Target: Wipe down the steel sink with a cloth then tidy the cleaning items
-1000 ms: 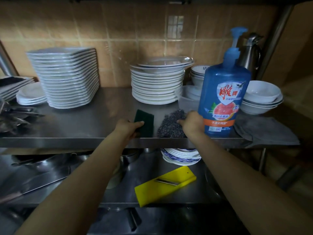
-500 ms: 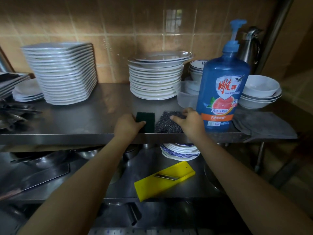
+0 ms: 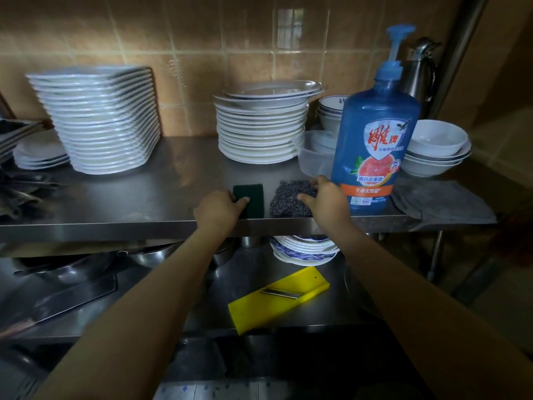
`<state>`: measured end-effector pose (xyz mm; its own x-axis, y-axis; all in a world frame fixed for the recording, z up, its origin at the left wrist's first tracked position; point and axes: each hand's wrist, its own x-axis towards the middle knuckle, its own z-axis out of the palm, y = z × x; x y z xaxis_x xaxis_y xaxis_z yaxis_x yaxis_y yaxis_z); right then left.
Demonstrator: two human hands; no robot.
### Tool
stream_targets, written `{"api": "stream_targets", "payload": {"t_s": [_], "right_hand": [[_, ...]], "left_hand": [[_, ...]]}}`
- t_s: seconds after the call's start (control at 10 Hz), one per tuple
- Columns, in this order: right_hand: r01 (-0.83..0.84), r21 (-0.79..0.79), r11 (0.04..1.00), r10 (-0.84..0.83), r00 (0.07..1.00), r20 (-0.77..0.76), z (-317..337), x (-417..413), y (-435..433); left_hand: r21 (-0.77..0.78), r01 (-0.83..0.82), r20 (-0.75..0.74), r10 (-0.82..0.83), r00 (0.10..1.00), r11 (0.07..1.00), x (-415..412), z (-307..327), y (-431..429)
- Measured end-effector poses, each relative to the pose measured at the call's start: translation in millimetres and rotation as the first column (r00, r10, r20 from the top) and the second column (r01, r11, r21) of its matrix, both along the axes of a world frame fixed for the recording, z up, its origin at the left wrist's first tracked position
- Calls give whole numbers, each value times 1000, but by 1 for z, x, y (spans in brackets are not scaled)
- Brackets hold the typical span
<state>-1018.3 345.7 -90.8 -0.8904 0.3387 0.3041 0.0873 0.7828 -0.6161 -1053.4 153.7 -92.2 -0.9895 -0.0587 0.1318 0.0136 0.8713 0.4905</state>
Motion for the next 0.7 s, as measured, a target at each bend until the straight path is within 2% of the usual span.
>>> {"api": "stream_targets", "payload": {"t_s": [0.2, 0.3, 0.4, 0.5, 0.6, 0.7], "right_hand": [[9, -69, 998, -15, 996, -92, 5, 21, -2], [8, -61, 998, -19, 985, -171, 10, 37, -3], [5, -116, 993, -32, 972, -232, 11, 52, -2], [12, -272, 962, -85, 962, -259, 11, 67, -2], [3, -419, 908, -148, 937, -315, 10, 84, 0], [-30, -459, 888, -160, 915, -370, 11, 103, -1]], "left_hand": [[11, 27, 25, -27, 999, 1000, 14, 4, -5], [120, 57, -11, -56, 998, 991, 23, 7, -11], [352, 129, -81, -107, 991, 927, 28, 5, -16], [550, 156, -119, -107, 987, 821, 40, 5, -17], [615, 206, -176, -123, 977, 761, 53, 4, -18], [652, 283, -191, -210, 959, 703, 66, 1, -18]]}}
